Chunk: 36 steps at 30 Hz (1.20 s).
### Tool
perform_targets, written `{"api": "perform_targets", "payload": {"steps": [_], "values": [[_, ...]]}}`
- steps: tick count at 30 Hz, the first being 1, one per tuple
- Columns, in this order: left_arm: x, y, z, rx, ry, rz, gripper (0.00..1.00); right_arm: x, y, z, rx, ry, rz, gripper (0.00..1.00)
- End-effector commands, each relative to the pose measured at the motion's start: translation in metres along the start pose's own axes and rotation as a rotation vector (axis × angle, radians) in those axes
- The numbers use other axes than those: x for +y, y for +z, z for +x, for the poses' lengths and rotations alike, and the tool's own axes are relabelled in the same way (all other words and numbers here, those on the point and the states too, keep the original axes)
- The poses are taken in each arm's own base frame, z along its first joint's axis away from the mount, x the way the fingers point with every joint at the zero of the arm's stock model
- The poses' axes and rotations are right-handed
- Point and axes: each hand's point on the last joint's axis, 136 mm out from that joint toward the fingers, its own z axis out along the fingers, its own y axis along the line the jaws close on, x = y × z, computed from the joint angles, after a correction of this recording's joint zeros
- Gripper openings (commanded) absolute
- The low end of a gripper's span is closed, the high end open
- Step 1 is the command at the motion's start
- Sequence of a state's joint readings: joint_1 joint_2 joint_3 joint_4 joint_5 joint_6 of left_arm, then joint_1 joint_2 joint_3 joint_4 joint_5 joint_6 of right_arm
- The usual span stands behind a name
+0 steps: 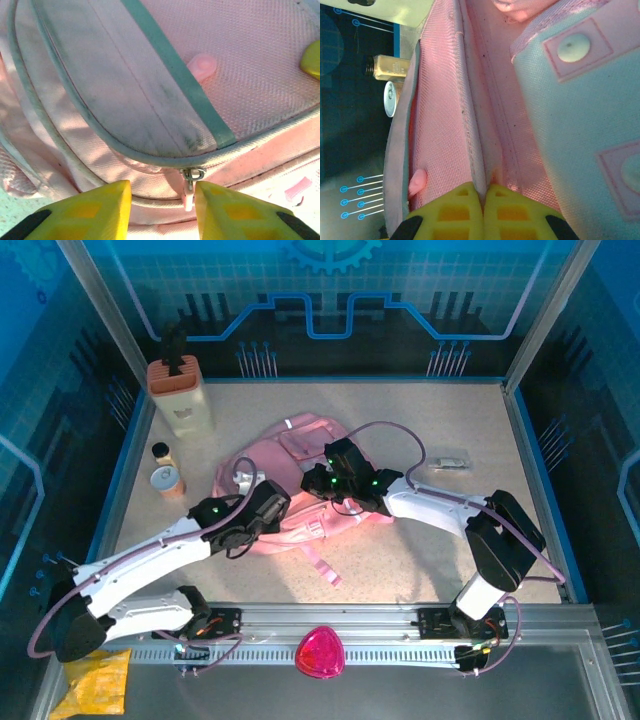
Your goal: Pack books, pencil case, and school supplies into a backpack
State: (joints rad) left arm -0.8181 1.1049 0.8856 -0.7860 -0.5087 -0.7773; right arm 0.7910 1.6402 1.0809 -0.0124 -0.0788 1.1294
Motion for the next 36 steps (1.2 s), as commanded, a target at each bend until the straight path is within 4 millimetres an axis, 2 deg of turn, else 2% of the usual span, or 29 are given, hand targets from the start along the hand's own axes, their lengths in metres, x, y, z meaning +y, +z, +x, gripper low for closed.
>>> {"api": "perform_targets", "payload": {"steps": [1,3,5,8,10,15,19,22,27,29,33,36], "values": [[-0.004,-0.002,0.005,0.045,0.103,0.016,0.44,0.037,-0.012,-0.010,-0.024,-0.050,-0.095,0.00],[-0.014,-0.005,0.007,0.020,0.151,0.028,0.48,0.037,-0.012,-0.011,-0.026,-0.052,-0.092,0.00],[-0.025,-0.004,0.008,0.012,0.136,0.072,0.48,0.036,-0.012,-0.011,-0.027,-0.052,-0.090,0.00],[-0.031,0.002,0.006,-0.005,0.093,0.089,0.46,0.036,-0.011,-0.011,-0.025,-0.049,-0.092,0.00],[-0.025,0.007,0.005,-0.026,0.062,0.053,0.40,0.037,-0.009,-0.009,-0.020,-0.049,-0.093,0.00],[-0.010,0.019,0.010,-0.041,-0.002,-0.028,0.32,0.036,-0.009,-0.009,-0.022,-0.050,-0.088,0.00],[-0.010,0.027,0.018,-0.034,-0.021,-0.010,0.29,0.036,-0.010,-0.011,-0.029,-0.049,-0.086,0.00],[-0.005,0.031,0.022,-0.035,-0.018,-0.035,0.20,0.036,-0.008,-0.009,-0.020,-0.053,-0.084,0.00],[0.001,0.022,0.014,-0.064,0.063,-0.019,0.00,0.027,-0.014,-0.011,-0.031,-0.084,-0.070,0.00],[0.007,0.013,0.014,-0.032,0.096,-0.005,0.00,0.017,-0.019,-0.015,-0.036,-0.098,-0.043,0.00],[0.039,0.003,0.016,0.033,0.117,-0.070,0.00,-0.002,-0.026,-0.034,-0.028,-0.077,-0.030,0.00],[0.040,0.011,0.023,0.105,0.153,-0.023,0.00,-0.005,-0.031,-0.044,-0.005,-0.113,-0.019,0.00]]}}
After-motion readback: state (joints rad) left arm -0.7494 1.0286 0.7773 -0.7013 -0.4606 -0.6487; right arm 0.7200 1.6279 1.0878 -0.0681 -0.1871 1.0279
